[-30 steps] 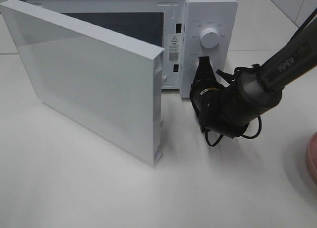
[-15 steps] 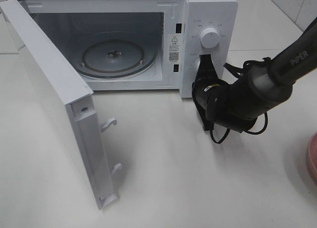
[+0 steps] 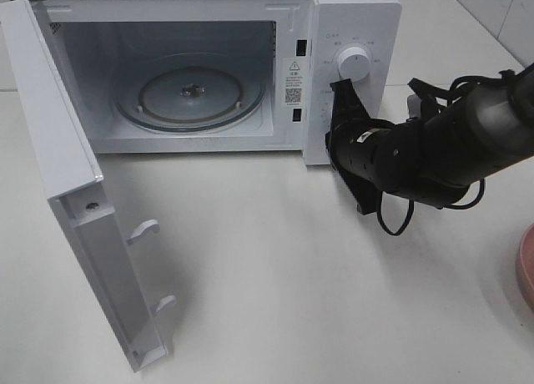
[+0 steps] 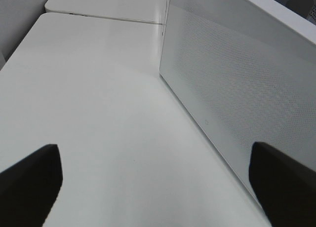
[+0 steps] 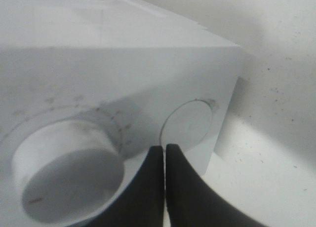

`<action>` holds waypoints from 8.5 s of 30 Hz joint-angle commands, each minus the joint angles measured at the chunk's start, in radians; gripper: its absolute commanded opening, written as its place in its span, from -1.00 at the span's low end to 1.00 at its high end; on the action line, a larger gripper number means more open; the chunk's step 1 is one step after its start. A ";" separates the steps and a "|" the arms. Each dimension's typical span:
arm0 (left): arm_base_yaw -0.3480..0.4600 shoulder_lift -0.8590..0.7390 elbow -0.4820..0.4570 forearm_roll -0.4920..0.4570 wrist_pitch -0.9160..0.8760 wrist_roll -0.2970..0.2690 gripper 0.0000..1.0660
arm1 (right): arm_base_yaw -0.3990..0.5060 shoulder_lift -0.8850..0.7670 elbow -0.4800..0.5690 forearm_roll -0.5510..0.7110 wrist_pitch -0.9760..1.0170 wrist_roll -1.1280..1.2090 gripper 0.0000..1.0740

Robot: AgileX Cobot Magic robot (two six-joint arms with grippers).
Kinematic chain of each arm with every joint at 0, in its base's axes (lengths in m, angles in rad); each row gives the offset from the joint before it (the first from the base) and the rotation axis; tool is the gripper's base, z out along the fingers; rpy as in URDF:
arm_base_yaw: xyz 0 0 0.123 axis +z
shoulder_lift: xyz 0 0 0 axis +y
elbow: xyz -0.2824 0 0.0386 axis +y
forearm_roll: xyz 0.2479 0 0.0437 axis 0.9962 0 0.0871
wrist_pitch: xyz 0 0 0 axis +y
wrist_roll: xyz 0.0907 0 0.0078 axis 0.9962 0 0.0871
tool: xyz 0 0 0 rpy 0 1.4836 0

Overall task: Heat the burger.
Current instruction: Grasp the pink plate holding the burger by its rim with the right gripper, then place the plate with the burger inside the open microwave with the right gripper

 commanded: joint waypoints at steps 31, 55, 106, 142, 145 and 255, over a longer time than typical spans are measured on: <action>0.006 -0.007 0.001 -0.001 -0.007 0.000 0.83 | 0.000 -0.357 0.055 -0.395 0.873 -0.944 -0.95; 0.006 -0.007 0.001 -0.001 -0.007 0.000 0.83 | -0.269 -0.636 0.055 -0.812 1.441 -0.833 -0.56; 0.006 -0.007 0.001 -0.001 -0.007 0.000 0.83 | -0.397 -0.369 0.256 -0.935 1.162 -0.744 0.53; 0.006 -0.007 0.001 -0.001 -0.007 0.000 0.83 | -0.411 -0.343 0.256 -0.935 1.134 -0.739 -0.80; 0.006 -0.007 0.001 -0.001 -0.007 0.000 0.83 | -0.411 -0.343 0.256 -0.936 1.133 -0.740 -0.91; 0.006 -0.007 0.001 -0.001 -0.007 0.000 0.83 | 0.631 -0.719 0.297 -1.355 1.660 -0.677 -1.00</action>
